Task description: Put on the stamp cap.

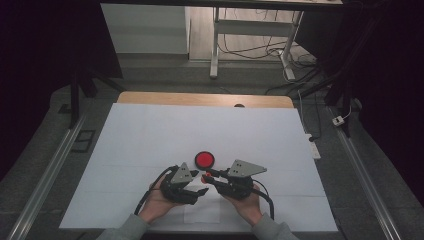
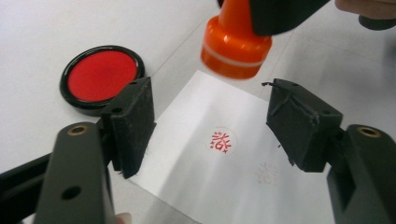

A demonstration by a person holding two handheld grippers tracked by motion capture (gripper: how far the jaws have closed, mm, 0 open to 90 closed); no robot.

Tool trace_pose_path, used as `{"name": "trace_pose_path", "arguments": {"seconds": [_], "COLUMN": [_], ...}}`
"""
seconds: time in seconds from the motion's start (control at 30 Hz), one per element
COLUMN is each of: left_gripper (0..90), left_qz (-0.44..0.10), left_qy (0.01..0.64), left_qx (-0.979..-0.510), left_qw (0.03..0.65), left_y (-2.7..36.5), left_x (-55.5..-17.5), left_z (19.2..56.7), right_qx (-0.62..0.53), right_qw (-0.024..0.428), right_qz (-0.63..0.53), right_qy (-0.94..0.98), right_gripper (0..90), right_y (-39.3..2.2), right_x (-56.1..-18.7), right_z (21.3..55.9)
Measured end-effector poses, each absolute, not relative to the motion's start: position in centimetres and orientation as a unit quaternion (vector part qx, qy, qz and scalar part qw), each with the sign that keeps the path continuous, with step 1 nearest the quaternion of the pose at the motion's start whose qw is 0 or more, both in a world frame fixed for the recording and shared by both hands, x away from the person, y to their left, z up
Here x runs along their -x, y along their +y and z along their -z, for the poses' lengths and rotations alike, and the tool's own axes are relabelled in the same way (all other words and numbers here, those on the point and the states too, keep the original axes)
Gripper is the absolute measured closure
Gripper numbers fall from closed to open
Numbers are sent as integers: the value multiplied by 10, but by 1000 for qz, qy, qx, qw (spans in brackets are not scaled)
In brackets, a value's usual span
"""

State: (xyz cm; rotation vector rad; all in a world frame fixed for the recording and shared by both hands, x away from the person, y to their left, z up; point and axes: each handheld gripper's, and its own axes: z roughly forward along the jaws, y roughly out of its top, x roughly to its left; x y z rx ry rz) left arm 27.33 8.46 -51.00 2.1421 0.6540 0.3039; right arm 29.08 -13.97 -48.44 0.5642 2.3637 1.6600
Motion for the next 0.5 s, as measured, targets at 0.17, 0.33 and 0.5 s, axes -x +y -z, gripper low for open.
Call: {"name": "trace_pose_path", "arguments": {"seconds": [0.17, 0.33, 0.5], "left_gripper": [279, 215, 196], "left_qz": [-115, -111, -114], "left_qy": [268, 285, 302], "left_qx": [-860, -861, -854], "left_qw": [418, 406, 408], "left_y": [89, 101, 121], "left_x": [-272, -270, -266], "left_z": [510, 509, 507], "right_qx": [-194, -195, -202], "right_qw": [103, 108, 113], "right_qz": [-565, -566, -568], "right_qy": [795, 793, 790], "right_gripper": [724, 724, 724], "right_y": [-142, -146, -150], "right_x": [-291, -293, -296], "right_z": [482, 479, 477]}}
